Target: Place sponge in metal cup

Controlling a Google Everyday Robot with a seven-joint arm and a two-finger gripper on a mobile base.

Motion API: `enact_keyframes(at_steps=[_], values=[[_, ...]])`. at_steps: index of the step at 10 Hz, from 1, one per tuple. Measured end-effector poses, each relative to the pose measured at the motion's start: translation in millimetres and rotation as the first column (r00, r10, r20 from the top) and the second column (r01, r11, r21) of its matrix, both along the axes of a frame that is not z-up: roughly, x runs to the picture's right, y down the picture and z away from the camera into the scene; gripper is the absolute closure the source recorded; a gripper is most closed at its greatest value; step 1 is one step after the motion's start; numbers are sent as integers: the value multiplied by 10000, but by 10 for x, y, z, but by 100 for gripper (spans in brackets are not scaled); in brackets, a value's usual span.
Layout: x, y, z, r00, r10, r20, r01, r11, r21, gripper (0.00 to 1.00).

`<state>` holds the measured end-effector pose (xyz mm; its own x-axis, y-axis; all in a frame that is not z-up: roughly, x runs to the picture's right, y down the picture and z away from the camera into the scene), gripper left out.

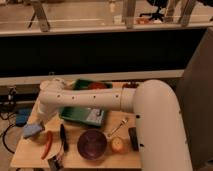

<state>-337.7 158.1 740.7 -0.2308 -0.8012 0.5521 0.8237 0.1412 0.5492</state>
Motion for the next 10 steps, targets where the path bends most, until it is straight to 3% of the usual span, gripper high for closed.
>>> enact_keyframes(at_steps=[2,8,10], values=[[-54,-1,4,9999,19,153,-17,9999,-126,83],[-225,20,30,9972,153,727,-105,9978,-652,24],[-275,43,39,9968,53,800,8,9971,-757,20]])
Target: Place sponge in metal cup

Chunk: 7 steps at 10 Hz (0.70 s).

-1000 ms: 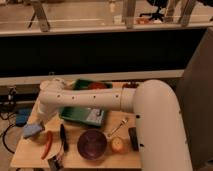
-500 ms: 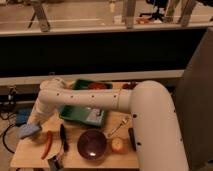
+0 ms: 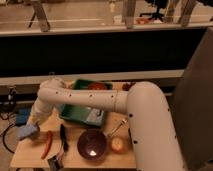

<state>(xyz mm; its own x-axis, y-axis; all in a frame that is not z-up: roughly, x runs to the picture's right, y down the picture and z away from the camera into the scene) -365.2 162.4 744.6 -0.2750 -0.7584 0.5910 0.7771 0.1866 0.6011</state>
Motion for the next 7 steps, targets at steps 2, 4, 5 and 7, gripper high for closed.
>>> enact_keyframes(at_steps=[2,4,5,7], values=[[-22,18,5,10000,-73,48,73,10000,-13,20],[3,3,-30,9999,-138,14,138,9996,244,20],[29,-13,-51,9998,-189,-76,192,9990,396,20],[101,-49,-80,9985,-337,-425,368,9967,727,20]])
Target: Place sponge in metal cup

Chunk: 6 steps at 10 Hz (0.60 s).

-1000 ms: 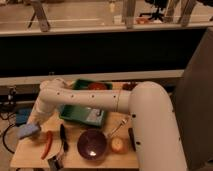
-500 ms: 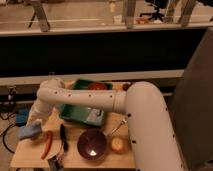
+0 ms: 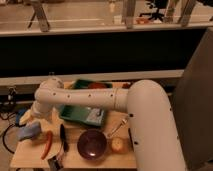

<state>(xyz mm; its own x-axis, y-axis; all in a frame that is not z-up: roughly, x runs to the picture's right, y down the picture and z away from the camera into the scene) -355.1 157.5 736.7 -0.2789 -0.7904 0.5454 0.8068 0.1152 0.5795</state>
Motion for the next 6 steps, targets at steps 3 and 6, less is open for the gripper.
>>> enact_keyframes(at_steps=[3,6], values=[[91,-26,6,9993,-88,-375,97,9997,239,20],[129,-29,23,9985,-107,-543,123,9995,288,20]])
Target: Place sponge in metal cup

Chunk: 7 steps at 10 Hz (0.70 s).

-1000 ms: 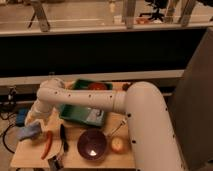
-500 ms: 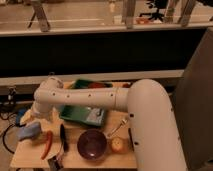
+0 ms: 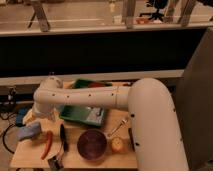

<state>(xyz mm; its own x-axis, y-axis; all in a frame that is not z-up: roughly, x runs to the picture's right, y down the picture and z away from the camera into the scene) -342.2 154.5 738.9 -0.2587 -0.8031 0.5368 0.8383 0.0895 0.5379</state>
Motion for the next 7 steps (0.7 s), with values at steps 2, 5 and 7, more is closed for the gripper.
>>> enact_keyframes(at_steps=[2,5,7], values=[[9,3,2,10000,-15,-13,15,10000,27,20],[8,11,-10,9999,-116,88,114,9997,204,20],[14,14,-11,9999,-129,108,126,9996,262,20]])
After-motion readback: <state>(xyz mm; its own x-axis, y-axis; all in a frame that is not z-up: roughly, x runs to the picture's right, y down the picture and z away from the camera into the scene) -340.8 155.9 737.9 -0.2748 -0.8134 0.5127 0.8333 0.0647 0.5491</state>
